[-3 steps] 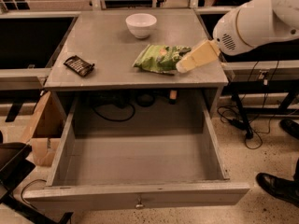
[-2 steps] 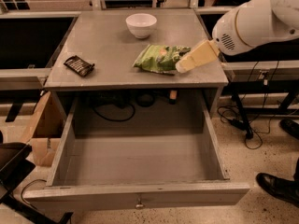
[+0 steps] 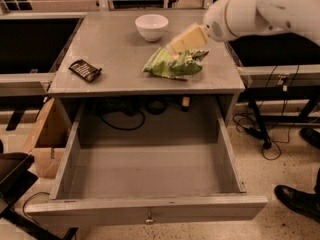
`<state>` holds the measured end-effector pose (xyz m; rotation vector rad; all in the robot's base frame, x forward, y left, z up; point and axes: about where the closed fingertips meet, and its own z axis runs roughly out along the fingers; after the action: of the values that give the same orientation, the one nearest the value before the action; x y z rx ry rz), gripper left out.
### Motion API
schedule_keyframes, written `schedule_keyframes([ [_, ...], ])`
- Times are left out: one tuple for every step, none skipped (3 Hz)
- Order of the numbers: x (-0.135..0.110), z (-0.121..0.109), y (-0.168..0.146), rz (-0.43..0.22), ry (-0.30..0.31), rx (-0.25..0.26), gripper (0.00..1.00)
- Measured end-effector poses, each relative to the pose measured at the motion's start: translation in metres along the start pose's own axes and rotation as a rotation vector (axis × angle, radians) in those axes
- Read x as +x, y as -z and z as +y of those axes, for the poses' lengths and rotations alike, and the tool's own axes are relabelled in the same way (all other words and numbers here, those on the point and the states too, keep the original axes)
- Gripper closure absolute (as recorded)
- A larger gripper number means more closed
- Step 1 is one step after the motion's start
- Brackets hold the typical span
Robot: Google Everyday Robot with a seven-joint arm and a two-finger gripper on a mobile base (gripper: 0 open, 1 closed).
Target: Place rxbar chocolate into top drawer
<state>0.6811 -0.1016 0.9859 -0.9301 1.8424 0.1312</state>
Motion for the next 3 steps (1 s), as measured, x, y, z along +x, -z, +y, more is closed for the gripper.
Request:
schedule_keyframes([
  [-0.025,-0.006,-0.038,-0.048,0.002,-0.001,0.00],
  [-0.040,-0.003,-0.076,-0.015,-0.013,0.015,0.00],
  [-0.053,0.024,-0.126,0.012,-0.056,-0.040,0.00],
])
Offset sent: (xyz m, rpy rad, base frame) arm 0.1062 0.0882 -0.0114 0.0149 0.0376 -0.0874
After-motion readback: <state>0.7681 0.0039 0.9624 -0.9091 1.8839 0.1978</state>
